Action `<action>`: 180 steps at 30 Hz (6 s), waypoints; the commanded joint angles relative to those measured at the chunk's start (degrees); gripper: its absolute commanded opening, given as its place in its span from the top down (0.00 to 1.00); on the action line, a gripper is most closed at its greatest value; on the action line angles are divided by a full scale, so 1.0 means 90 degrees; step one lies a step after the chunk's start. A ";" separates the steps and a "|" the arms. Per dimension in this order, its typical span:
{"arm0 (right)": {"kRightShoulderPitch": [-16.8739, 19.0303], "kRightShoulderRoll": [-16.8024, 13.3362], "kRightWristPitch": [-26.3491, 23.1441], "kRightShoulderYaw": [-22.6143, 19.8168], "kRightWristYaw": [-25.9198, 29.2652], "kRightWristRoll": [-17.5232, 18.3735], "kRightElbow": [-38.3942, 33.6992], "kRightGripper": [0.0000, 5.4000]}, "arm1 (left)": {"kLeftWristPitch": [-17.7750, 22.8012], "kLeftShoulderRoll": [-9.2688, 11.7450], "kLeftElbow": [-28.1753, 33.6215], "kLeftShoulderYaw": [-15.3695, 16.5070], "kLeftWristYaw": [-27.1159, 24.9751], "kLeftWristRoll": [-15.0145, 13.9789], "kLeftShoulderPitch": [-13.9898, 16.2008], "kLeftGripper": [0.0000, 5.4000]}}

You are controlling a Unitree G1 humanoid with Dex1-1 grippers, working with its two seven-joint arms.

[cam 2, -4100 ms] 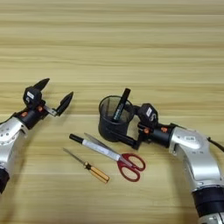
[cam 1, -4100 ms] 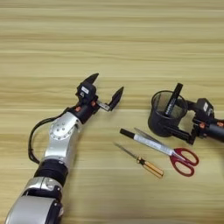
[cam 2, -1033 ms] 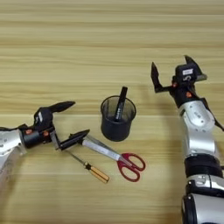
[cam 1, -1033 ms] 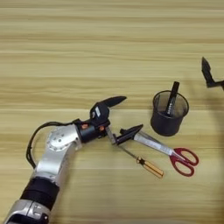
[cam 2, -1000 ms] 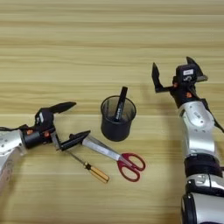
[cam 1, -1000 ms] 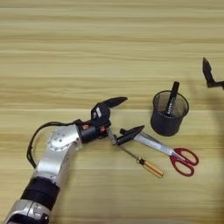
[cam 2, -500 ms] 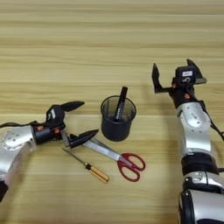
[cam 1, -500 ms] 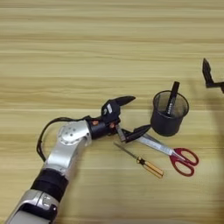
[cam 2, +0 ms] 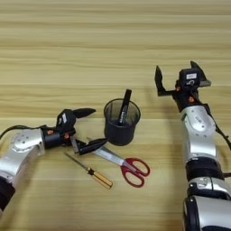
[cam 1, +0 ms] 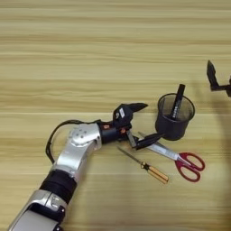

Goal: Move the objects on the table

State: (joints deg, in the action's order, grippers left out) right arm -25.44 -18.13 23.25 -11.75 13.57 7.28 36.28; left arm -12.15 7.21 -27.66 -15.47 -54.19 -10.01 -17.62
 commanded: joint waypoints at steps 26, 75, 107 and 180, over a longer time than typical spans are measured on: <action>-0.0122 0.0057 0.0030 0.0011 0.0035 0.0007 -0.0025 0.01 | 0.0135 -0.0626 -0.0717 -0.0221 0.0192 0.0357 -0.0749 0.00; -0.0106 0.0051 0.0101 -0.0014 0.0170 0.0070 0.0053 0.00 | -0.0413 -0.1156 -0.1527 -0.0105 0.0689 0.0708 -0.1119 0.14; -0.0123 0.0147 0.0176 0.0022 0.0209 0.0037 0.0134 0.00 | 0.0407 0.0524 0.1190 0.0989 0.0680 -0.0098 0.0432 0.14; -0.0089 0.0162 0.0199 0.0048 0.0340 0.0048 0.0059 0.00 | 0.0742 0.1543 0.2077 0.0952 0.0070 -0.0395 0.1775 0.00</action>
State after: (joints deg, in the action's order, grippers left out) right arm -25.54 -17.09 24.47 -11.56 16.53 7.38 36.85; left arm -5.49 20.01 -8.58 -7.36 -53.14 -13.39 -2.19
